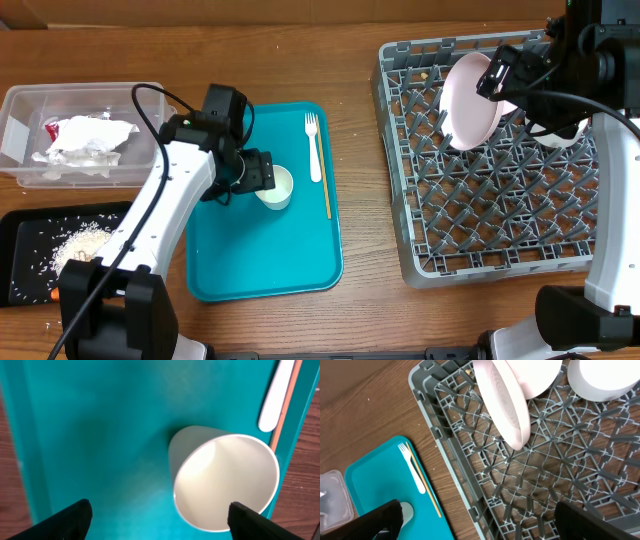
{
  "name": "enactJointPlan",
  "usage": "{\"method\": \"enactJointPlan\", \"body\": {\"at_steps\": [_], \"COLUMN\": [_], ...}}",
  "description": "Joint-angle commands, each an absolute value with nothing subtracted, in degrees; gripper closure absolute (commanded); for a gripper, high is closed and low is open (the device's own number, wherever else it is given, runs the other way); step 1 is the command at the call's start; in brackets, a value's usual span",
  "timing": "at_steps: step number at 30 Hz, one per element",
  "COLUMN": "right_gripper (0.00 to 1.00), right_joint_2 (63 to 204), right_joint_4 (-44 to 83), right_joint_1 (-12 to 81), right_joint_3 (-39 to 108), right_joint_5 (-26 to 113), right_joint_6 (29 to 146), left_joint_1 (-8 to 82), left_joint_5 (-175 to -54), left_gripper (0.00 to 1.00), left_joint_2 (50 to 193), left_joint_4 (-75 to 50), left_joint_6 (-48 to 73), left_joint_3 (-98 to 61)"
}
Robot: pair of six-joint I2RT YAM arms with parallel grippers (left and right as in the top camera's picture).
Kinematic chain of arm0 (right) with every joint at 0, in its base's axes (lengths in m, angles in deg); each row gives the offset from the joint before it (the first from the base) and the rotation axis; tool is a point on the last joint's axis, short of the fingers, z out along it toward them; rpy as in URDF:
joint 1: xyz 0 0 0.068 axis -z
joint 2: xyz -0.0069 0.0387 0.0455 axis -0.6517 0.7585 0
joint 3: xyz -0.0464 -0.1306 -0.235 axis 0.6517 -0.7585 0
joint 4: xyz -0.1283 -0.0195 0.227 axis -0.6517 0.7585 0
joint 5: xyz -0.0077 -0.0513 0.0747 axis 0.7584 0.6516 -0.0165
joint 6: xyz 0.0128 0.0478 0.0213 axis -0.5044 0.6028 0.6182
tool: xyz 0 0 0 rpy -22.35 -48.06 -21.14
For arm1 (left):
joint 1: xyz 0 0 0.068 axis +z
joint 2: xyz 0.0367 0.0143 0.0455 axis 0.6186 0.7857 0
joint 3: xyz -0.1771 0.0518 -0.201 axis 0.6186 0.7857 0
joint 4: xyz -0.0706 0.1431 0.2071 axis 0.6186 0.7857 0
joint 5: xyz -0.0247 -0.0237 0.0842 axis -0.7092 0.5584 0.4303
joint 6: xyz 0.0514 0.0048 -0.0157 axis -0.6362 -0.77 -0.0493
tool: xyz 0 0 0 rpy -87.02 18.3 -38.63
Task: Sort waste into correct bins and load items into the dishwasher
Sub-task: 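Reach the left gripper to the white paper cup and grip it, then lift the cup with the left gripper and raise it toward the right gripper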
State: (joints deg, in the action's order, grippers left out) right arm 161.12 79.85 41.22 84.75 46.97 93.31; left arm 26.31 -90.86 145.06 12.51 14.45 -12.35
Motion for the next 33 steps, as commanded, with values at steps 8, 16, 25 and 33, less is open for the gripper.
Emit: {"method": "enactJointPlan", "body": {"at_steps": [8,16,25,33], "right_gripper": [0.00,0.00,0.00,0.00], "right_joint_2": [160.94,160.94,160.94,160.96], "right_joint_4": [77.64,78.03,77.84,73.53], "right_joint_1": [41.05,41.05,41.05,41.05], "right_joint_3": [85.26,85.26,85.26,85.26], "right_joint_5": [46.25,41.83,41.83,40.83], "right_joint_6": [93.62,93.62,93.62,93.62], "left_joint_1": [26.10,26.10,26.10,28.06], "left_joint_5": [-93.98,-93.96,-94.00,-112.45], "left_gripper": [0.28,0.61,0.96,0.96], "left_joint_2": [144.84,144.84,144.76,142.77], "left_joint_4": [4.94,0.64,1.29,7.22], "left_joint_6": [13.88,14.72,14.74,12.62], "left_joint_3": [-4.00,-1.73,-2.71,-14.56]}}
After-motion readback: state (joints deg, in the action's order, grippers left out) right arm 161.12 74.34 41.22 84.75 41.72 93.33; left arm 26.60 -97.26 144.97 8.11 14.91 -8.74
